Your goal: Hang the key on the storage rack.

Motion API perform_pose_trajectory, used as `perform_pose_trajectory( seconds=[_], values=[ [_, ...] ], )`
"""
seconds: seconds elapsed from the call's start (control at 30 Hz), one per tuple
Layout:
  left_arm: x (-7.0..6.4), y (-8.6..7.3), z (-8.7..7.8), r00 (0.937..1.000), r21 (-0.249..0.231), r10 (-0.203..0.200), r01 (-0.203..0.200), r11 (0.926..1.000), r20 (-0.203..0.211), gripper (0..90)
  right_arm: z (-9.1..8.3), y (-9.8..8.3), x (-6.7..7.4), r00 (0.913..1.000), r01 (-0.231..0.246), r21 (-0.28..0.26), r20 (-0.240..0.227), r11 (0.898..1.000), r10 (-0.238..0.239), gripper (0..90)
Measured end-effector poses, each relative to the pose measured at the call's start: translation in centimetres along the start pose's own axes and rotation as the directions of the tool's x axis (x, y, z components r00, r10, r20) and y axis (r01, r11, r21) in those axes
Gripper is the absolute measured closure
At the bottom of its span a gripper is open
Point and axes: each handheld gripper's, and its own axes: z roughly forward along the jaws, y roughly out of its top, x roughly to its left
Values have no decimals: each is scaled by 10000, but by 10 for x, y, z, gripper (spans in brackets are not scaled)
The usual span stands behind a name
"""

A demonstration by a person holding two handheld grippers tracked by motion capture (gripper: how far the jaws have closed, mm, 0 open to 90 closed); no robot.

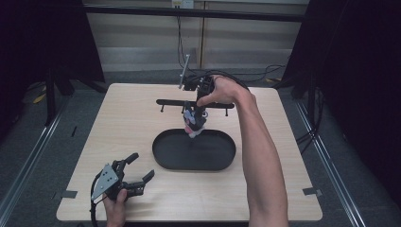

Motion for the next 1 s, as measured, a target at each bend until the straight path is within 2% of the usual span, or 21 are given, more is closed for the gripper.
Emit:
perform_pose_trajectory(
  seconds=[0.03, 0.13, 0.37, 0.47, 0.53, 0.6, 0.8, 1.0],
  values=[
    [0, 0, 0, 10000, 4, 2, -2, 10000, 6, 156, 0, 0, -1, 9999, -14, -8, -133, 10000, 14, 871],
    [0, 0, 0, 10000, -1, -7, 7, 10000, 5, 156, 1, 0, -3, 9999, -44, -3, -119, 10000, 44, 870],
    [-1, 0, 0, 9999, -23, -88, 88, 10000, 56, 156, 0, -1, -6, 9996, -181, -229, 211, 9996, 186, 870],
    [-1, 0, 0, 9999, -26, -101, 101, 9999, 52, 156, 0, -1, -6, 9996, -183, -283, 215, 9994, 190, 865],
    [0, 0, 0, 10000, -25, 1, -1, 10000, 88, 156, 0, -1, -5, 9995, -139, -391, 270, 9991, 150, 859],
    [0, 0, 0, 10000, -19, 23, -23, 10000, 92, 156, 0, -3, -5, 9996, -77, -719, 273, 9974, 97, 837],
    [0, 0, 0, 10000, -20, 42, -42, 10000, 55, 156, 0, -6, -4, 9996, -153, -904, 203, 9958, 173, 800],
    [0, 0, 0, 10000, -13, 39, -39, 10000, 54, 156, -2, -6, 0, 9996, -236, -1339, 104, 9907, 252, 704]
  ],
)
